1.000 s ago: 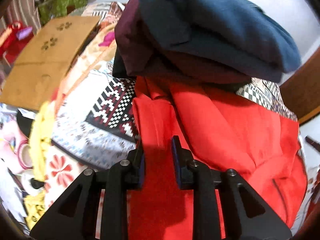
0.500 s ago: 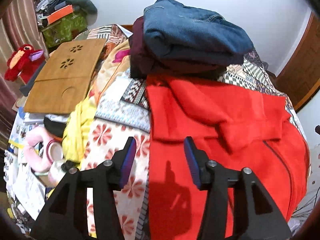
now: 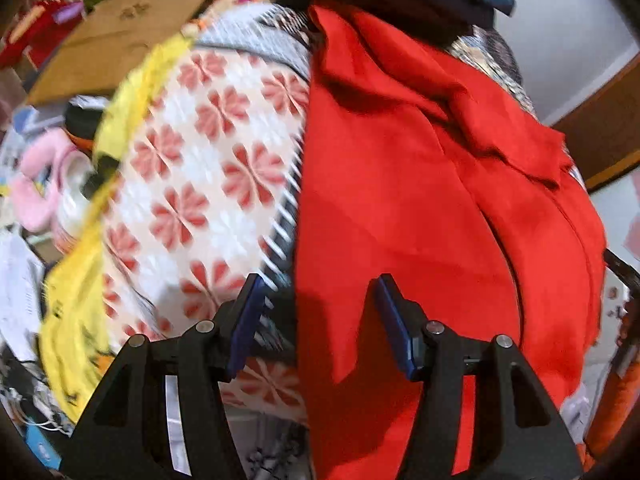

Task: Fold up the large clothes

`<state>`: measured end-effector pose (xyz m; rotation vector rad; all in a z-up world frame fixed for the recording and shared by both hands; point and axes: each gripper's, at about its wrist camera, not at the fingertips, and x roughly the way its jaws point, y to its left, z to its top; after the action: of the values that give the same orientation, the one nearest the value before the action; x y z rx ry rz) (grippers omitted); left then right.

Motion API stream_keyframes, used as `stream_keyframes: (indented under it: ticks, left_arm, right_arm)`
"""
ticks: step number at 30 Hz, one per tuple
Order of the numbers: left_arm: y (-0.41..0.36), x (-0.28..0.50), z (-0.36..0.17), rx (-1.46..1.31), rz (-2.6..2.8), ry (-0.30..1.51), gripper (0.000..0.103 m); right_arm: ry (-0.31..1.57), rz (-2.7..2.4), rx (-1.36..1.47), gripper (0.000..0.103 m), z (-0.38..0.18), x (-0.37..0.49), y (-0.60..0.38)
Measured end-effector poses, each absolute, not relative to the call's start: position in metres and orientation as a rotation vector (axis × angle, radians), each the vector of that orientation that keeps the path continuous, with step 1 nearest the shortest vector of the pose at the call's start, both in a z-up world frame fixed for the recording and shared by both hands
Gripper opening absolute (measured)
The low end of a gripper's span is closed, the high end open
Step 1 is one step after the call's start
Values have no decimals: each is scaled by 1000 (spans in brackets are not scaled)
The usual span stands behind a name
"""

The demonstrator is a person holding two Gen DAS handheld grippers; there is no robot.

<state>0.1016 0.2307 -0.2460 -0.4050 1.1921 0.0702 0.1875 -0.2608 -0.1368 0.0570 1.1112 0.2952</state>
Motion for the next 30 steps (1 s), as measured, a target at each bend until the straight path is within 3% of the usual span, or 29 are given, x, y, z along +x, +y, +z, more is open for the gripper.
stream_keyframes:
  ticks: [2, 7, 9, 10, 12, 14, 15, 16, 30]
  left_arm:
    - [223, 94, -246, -388, 53, 1176, 57]
    - [210, 84, -244, -422, 6, 1151, 57]
    - [209, 83, -243, -431, -3, 1148, 57]
    - [208, 83, -242, -436, -6, 1148, 57]
    - [207, 84, -242, -458, -13, 1144, 53]
    - [208, 86, -239, -474, -27, 1136, 32]
    - [207, 87, -239, -481, -36, 1134, 24]
    - [207, 89, -238, -496, -54, 1133, 10]
    - [221, 156, -153, -447, -30, 886, 4]
  right_arm:
    - [1111, 298, 93, 72, -142, 182, -265]
    - [1092, 300, 149, 72, -147, 170, -267]
    - [1085, 312, 148, 66, -146, 166, -264]
    - [1079, 319, 142, 55, -144, 164, -262]
    - [1071, 316, 116, 45, -141, 161, -258]
    - [1059, 308, 90, 20, -138, 161, -255]
    - [1056, 320, 96, 17, -136, 161, -255]
    - [1050, 329, 119, 15, -134, 162, -256]
    - [853, 370, 194, 12, -81, 225, -224]
